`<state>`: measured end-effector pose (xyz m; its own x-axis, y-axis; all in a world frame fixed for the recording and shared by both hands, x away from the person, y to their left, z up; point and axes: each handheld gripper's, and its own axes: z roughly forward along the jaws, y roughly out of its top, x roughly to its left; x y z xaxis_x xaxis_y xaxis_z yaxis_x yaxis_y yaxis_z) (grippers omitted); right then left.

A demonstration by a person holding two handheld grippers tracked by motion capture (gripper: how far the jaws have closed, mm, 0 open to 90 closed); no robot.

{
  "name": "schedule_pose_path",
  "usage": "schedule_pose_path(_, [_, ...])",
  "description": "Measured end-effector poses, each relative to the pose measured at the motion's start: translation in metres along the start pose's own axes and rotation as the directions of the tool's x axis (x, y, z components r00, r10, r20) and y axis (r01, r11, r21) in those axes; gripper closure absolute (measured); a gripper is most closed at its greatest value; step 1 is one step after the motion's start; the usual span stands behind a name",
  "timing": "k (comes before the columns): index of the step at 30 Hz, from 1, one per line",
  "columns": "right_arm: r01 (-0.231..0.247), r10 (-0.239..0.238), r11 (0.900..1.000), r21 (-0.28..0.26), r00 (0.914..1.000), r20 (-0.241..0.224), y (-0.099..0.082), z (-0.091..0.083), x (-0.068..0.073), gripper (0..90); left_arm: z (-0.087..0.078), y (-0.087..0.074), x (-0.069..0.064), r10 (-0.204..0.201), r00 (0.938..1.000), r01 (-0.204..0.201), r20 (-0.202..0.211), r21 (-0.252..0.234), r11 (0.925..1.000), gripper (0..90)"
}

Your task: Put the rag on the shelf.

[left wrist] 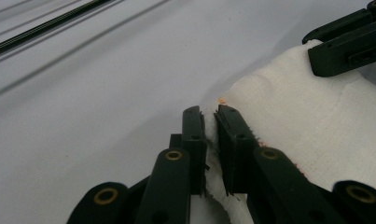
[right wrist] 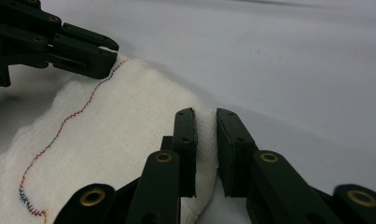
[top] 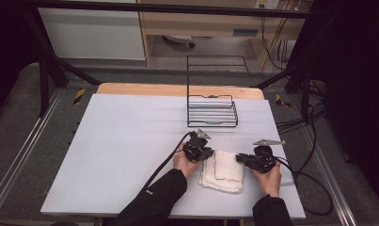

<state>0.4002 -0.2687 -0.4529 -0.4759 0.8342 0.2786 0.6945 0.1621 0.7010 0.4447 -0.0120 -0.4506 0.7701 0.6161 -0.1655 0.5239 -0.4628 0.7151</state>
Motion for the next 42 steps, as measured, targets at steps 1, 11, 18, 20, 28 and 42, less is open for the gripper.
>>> schedule_pose_path(1, [0.000, 0.000, 1.0000, 0.001, 1.0000, 0.001, 0.000, -0.001, 0.001, 79.4, 0.000, 0.000, 0.000, -0.001, 1.0000, 0.001, -0.003, -0.003, 1.0000, 82.0])
schedule_pose_path(11, [0.057, -0.055, 0.9946, -0.087, 0.9982, 0.024, 0.006, -0.015, 0.014, 80.0, -0.015, -0.004, 0.001, -0.019, 0.9998, 0.020, 0.003, -0.081, 0.9965, 83.6])
schedule_pose_path(18, [0.098, -0.093, 0.9870, -0.127, 0.9949, 0.038, 0.009, -0.020, 0.022, 80.3, -0.025, -0.006, 0.001, -0.017, 0.9998, 0.018, 0.009, -0.132, 0.9911, 83.7])
schedule_pose_path(20, [0.104, -0.099, 0.9844, -0.142, 0.9943, 0.038, 0.009, -0.022, 0.024, 80.4, -0.029, -0.006, 0.001, -0.016, 0.9998, 0.018, 0.014, -0.149, 0.9887, 83.6])
schedule_pose_path(28, [0.142, -0.135, 0.9670, -0.211, 0.9897, 0.047, 0.010, -0.032, 0.034, 80.4, -0.044, -0.008, -0.002, -0.013, 0.9998, 0.016, 0.013, -0.225, 0.9743, 83.7])
schedule_pose_path(42, [0.195, -0.176, 0.9350, -0.296, 0.9802, 0.090, 0.017, -0.042, 0.050, 80.7, -0.070, -0.006, -0.008, 0.008, 0.9999, -0.010, -0.008, -0.326, 0.9454, 83.8])
